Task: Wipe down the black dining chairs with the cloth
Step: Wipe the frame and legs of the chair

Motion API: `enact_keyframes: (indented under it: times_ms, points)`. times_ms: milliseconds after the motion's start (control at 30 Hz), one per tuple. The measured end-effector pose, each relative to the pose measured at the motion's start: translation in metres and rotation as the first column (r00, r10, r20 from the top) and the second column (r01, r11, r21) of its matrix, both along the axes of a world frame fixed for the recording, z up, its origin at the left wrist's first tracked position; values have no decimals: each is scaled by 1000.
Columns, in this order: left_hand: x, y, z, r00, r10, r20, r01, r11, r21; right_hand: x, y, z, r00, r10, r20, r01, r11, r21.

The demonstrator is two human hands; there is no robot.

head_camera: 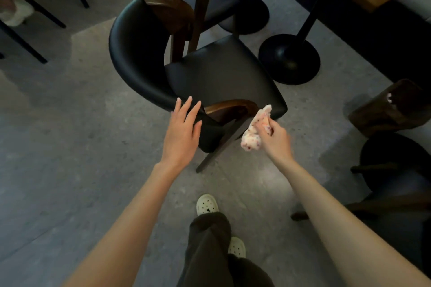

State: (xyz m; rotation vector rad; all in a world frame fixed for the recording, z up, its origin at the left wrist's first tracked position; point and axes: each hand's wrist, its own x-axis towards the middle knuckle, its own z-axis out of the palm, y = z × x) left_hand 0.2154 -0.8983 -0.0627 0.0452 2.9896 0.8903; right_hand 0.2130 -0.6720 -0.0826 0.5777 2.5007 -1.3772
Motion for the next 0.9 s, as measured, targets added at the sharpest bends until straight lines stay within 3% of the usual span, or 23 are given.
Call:
enact_keyframes:
  times_ms: [100,233,333,467,600,733,900]
  points:
    - [37,15,14,1000,25,12,-27,963,267,27,2,27,999,-34,19,38,958,-285]
    - [65,43,37,913,-155,378,-128,769,626,67,-7,50,997,43,-58,-61,929,-366]
    - [77,51,34,900,-232,369,-65,765,641,88,-17,55,993,49,-104,-87,915,-394]
    - [68,34,28,885,-272,377,-39,765,643,93,-30,51,994,-98,-52,65,898,-434]
    - [47,3,21,793,-459,401,162,793,588,89,-42,46,1000,10,10,-5,923,-384]
    - [28,-24,9,740,-553,383,339,798,497,95,-56,33,997,-17,-78,3,985,-171]
    - [24,-38,-1,667,-604,436,367,776,513,105,-78,31,978,-78,-194,92,994,62]
